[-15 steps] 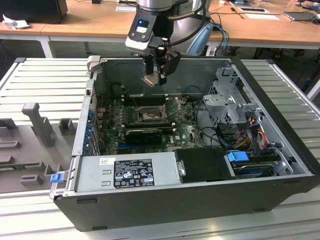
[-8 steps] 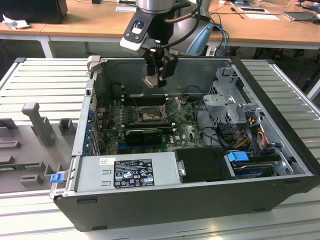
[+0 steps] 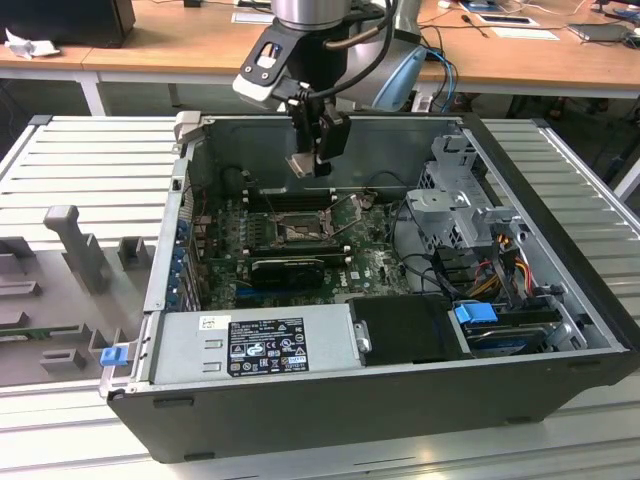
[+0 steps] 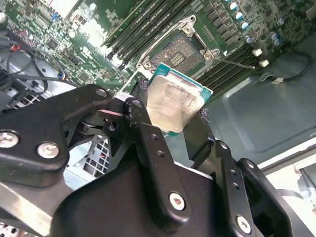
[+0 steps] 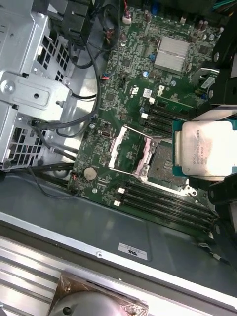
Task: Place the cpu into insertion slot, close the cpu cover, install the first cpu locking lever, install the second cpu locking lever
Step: 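Place the cpu into insertion slot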
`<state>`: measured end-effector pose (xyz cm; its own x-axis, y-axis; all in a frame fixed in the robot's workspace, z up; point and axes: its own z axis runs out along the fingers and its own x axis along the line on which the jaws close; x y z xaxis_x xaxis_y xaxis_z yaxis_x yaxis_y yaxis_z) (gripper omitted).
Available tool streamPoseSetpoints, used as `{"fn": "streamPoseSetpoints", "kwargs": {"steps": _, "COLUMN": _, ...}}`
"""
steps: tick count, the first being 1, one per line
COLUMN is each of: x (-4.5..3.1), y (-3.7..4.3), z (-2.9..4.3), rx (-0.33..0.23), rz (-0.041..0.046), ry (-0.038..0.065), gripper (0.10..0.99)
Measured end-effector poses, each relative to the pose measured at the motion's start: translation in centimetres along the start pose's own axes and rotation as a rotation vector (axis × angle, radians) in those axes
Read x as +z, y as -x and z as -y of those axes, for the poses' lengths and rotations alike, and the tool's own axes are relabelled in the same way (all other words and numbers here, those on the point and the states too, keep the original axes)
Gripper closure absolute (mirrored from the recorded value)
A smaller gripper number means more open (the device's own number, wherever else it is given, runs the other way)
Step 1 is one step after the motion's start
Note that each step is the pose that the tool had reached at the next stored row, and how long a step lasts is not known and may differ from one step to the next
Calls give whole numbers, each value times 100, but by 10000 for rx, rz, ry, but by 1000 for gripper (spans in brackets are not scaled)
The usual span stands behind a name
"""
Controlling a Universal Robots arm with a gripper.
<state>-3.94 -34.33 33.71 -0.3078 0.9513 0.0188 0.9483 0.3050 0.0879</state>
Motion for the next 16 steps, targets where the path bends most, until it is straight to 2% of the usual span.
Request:
{"fn": "streamPoseSetpoints", "kwargs": {"steps": 9, "x": 66, "y": 1, "z": 6, "rx": 51, "rz": 5, "ry": 2, "gripper": 553}}
{"fn": "streamPoseSetpoints", "kwargs": {"steps": 16, "x": 88, "y": 2, "z": 8, "rx": 876, "rz": 77, "ry": 17, "gripper": 553}}
